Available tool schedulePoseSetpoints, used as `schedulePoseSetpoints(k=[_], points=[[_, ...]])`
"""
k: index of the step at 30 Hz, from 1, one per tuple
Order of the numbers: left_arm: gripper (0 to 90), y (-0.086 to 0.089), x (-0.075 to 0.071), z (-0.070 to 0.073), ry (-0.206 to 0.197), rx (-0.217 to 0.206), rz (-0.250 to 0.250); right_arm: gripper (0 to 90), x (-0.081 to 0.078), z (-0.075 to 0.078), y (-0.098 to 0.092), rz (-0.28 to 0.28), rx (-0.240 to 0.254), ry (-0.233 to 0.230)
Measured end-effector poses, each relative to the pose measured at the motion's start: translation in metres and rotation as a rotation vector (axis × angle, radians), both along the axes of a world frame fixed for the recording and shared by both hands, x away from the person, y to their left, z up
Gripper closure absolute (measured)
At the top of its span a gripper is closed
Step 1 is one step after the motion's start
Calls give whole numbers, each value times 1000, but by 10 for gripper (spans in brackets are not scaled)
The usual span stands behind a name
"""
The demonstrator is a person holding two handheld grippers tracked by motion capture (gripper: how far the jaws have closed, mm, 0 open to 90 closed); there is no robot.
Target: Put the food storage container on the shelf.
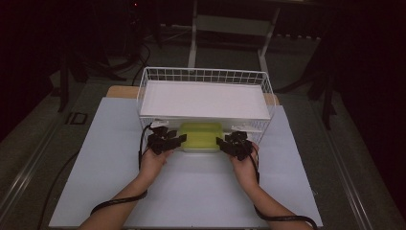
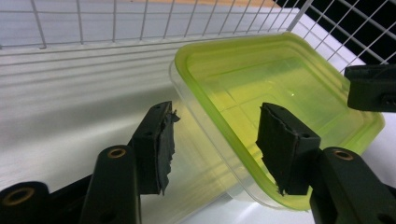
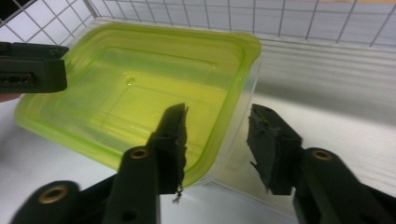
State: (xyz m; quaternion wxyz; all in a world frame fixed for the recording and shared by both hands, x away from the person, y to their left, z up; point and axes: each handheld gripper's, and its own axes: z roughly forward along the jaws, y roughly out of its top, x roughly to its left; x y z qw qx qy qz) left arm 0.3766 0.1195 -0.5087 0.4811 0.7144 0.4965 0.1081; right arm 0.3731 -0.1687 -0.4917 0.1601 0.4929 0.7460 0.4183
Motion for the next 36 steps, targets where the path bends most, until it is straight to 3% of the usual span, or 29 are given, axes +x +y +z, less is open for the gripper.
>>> schedulePoseSetpoints(k=[3, 7, 10, 11, 13, 18, 21, 22, 23, 29, 35, 36], points=[[451, 3, -6, 3, -13, 6, -20, 539, -10, 7, -2, 8, 13, -18], [412, 8, -18, 5, 10, -31, -11, 543, -24, 13, 0, 38, 24, -29], [366, 12, -28, 9, -26, -12, -25, 571, -33, 16, 3, 66, 21, -38], [363, 16, -31, 10, -40, -8, -52, 574, -36, 16, 4, 75, 25, -37], [287, 21, -39, 13, -53, -26, -74, 621, -40, 15, 8, 98, 30, -20], [203, 32, -62, 22, -83, -96, -129, 712, -48, 8, 18, 143, 23, 22], [94, 35, -76, 27, -123, -67, -154, 794, -49, 2, 26, 187, 10, 35], [16, 36, -82, 28, -140, -54, -141, 829, -48, 0, 29, 196, 7, 45], [0, 38, -87, 28, -169, -51, -116, 875, -48, -2, 32, 206, 6, 52], [0, 48, -99, 17, -211, -114, -81, 899, -43, -14, 50, 227, -40, 63], [0, 49, -98, 12, -226, -112, -89, 900, -34, -21, 57, 210, -66, 54], [0, 49, -99, 11, -244, -111, -91, 900, -31, -22, 57, 204, -69, 55]])
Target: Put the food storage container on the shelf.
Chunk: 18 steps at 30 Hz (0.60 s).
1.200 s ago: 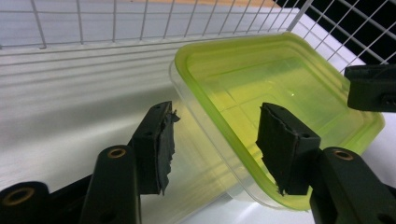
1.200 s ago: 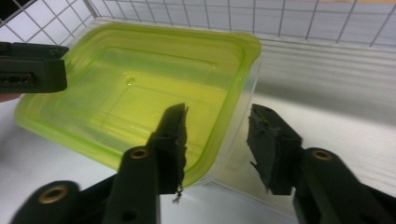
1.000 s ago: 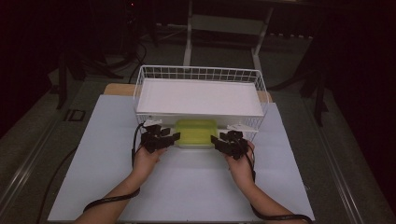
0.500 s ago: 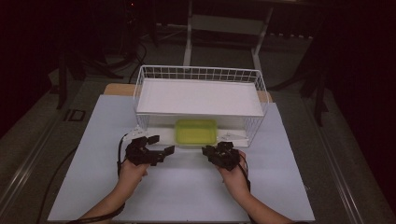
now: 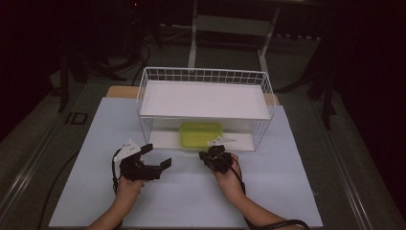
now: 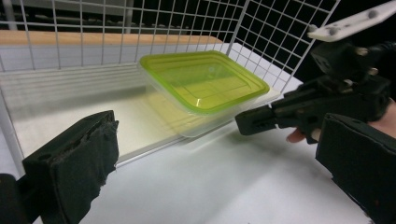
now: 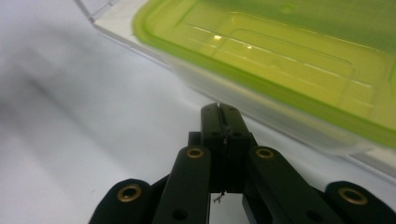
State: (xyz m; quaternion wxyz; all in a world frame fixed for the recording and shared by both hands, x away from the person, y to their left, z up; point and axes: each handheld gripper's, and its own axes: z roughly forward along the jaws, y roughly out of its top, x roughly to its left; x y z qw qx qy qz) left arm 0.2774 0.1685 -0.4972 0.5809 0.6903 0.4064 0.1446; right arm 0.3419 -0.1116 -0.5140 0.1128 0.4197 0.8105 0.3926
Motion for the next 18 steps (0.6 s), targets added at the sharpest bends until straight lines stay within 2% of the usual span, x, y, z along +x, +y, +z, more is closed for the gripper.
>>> schedulePoseSetpoints(k=[2, 7, 13, 18], points=[[0, 0, -1, 0, -23, 18, 23, 900, 6, -3, 0, -20, 7, 14], [0, 3, -1, -2, -49, 5, 18, 900, 15, -3, 1, -37, 2, 2], [0, 2, 0, -4, -33, 20, 4, 900, 32, -1, 4, -68, 19, 2], [0, 0, 0, -6, -44, 32, -1, 900, 39, -3, 9, -78, 11, -11]])
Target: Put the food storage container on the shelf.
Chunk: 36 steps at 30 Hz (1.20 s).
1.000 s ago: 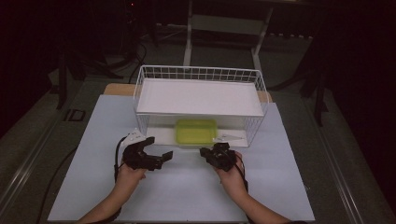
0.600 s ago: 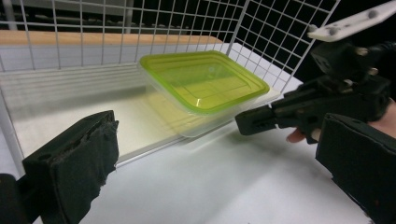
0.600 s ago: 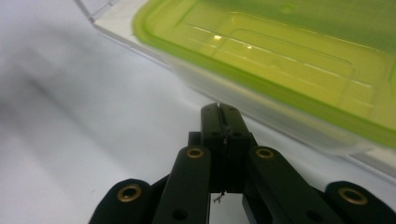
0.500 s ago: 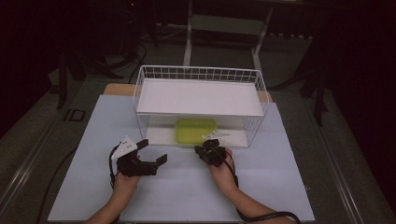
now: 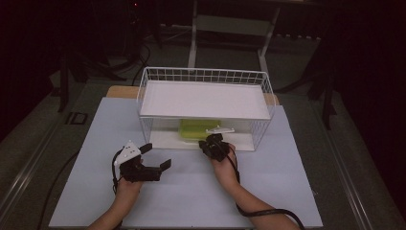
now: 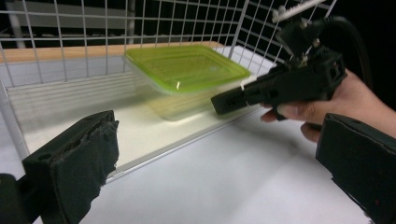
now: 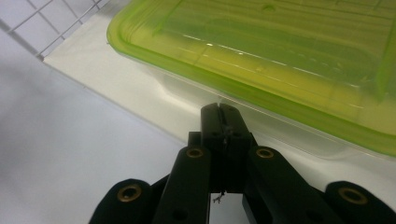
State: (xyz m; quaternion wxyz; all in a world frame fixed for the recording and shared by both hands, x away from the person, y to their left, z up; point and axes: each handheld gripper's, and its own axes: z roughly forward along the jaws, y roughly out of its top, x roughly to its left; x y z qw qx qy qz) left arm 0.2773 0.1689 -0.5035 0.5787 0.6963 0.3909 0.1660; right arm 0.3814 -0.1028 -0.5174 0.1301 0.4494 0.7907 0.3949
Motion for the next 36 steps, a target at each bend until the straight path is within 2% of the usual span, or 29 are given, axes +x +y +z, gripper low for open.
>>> schedulePoseSetpoints(k=[6, 10, 11, 14, 21, 27, 28, 29, 36], points=[[0, -1, 0, -1, 7, 2, -5, 900, 12, -2, 3, -17, -2, -1], [0, -1, -1, -2, 5, -4, -5, 900, 17, 0, 2, -41, 6, 15], [0, -1, -1, -2, 3, -5, -5, 899, 19, 0, 1, -42, -3, -3], [0, -1, -1, -2, 4, 5, -6, 899, 23, 0, 0, -53, -1, -4], [0, -3, 0, -4, 6, 14, -12, 899, 25, 1, 2, -47, 19, 15], [0, -3, -1, -4, -3, 30, -1, 887, 17, 4, 1, -26, 29, 19], [0, -3, -1, -4, -3, 24, -2, 884, 13, 5, 1, -29, 36, 36], [0, -3, -1, -3, -4, 26, 0, 880, 12, 5, 0, -19, 29, 16], [0, -4, 0, -3, -4, 23, -16, 827, -3, 11, -2, 5, 44, 4]])
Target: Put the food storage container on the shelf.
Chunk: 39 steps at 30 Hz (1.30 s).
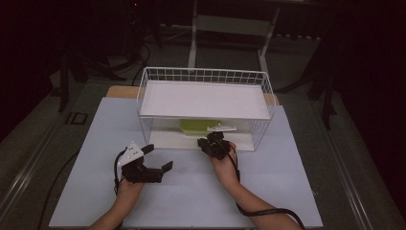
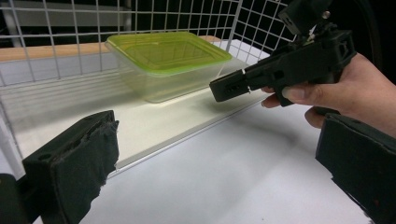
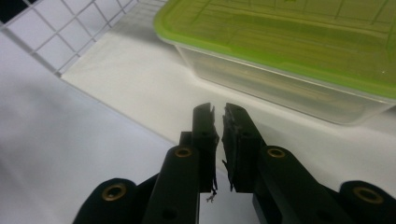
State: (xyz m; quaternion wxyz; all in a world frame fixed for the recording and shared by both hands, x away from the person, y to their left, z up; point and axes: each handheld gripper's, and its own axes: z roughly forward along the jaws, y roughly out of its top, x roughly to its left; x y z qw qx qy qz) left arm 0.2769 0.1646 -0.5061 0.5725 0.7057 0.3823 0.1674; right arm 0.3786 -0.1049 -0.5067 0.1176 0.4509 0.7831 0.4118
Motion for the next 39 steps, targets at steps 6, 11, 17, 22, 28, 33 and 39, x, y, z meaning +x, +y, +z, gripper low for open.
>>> schedulePoseSetpoints(k=[6, 11, 17, 22, 28, 33, 39], points=[[0, -4, 1, 0, 1, 6, -19, 747, -9, 6, -2, 32, 16, -22], [0, -8, 1, 2, -2, 14, -39, 584, -17, 11, -4, 61, 25, -54], [0, -11, 3, 9, -10, -10, -67, 449, -27, 21, -9, 73, 30, -124], [0, -15, 4, 15, -5, 1, -96, 305, -32, 24, -12, 85, 48, -108], [0, -17, 5, 20, -10, -6, -116, 187, -39, 23, -16, 141, 101, -65], [0, -19, 4, 28, -18, -7, -152, 171, -46, 27, -20, 163, 111, -69], [0, -21, 1, 34, -14, -17, -183, 173, -54, 32, -25, 176, 128, -64]])
